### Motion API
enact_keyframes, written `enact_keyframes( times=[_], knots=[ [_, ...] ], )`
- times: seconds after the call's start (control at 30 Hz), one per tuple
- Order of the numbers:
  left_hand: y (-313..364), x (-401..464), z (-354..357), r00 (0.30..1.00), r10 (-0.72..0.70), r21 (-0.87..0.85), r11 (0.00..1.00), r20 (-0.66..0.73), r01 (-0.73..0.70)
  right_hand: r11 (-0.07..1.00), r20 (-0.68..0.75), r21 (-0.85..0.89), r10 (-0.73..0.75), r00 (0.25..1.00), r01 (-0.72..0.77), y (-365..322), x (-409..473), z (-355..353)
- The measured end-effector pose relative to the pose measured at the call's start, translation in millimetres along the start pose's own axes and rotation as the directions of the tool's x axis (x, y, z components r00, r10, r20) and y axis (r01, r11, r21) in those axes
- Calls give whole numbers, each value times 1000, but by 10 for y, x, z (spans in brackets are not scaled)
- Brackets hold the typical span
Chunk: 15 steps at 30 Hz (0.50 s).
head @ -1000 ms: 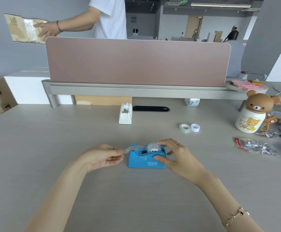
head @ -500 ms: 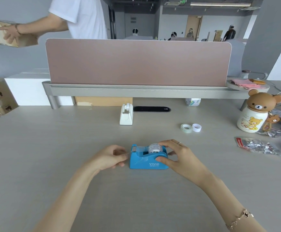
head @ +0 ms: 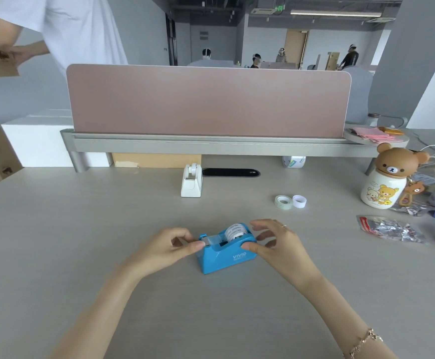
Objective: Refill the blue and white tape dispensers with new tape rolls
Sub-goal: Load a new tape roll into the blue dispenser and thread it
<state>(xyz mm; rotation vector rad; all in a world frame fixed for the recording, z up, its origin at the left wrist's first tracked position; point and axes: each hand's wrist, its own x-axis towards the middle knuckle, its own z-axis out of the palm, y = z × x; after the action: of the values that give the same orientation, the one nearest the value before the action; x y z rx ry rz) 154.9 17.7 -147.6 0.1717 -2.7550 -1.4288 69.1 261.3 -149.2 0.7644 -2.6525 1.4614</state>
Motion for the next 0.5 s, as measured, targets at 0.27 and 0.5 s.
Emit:
enact_keyframes(
  times=[0.27,0.5],
  knots=[
    [-154,102,162,986,124,-5,992,-115,-126,992,-94,78,104,990,-97,20,-14,41],
    [-194,153,177,986,133,-35,990,-104,-137,992,-116,98,88,989,-77,-13,-71,148]
  ],
)
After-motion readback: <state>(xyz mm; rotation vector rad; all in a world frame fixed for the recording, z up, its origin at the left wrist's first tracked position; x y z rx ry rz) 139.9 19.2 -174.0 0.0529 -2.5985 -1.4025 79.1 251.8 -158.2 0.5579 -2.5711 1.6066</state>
